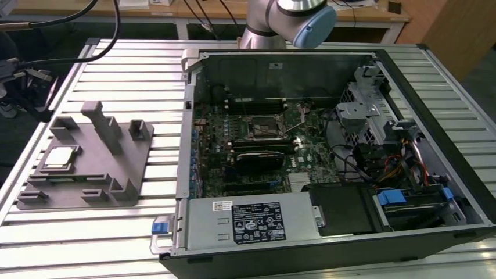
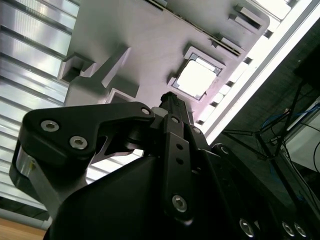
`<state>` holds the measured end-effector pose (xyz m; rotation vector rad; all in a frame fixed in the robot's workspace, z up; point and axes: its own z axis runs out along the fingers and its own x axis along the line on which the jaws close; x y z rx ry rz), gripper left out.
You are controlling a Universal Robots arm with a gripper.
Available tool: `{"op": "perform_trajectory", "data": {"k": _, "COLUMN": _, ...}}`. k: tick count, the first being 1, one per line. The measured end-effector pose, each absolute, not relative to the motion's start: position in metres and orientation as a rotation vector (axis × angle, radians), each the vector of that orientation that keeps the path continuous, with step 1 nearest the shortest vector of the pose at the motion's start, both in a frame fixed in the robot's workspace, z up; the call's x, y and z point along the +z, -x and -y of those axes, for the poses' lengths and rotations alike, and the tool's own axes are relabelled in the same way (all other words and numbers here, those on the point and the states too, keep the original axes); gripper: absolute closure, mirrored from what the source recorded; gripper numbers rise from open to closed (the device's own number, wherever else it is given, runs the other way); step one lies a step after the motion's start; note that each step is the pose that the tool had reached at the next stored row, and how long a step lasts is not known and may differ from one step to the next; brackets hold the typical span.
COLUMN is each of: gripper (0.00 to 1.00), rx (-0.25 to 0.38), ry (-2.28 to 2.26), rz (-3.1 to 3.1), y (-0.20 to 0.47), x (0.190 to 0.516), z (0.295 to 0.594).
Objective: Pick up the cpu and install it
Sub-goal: 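Pick up the cpu and move it towards the insertion slot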
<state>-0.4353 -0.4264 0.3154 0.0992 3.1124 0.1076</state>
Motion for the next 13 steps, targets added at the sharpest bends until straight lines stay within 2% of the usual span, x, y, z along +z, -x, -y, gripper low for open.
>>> {"op": "perform_trajectory", "data": {"k": 13, "gripper": 0.89, "rx": 0.108, "ry": -0.099, "rz": -3.112, "y": 0.4391, "x": 0.3123, "z": 0.4263}}
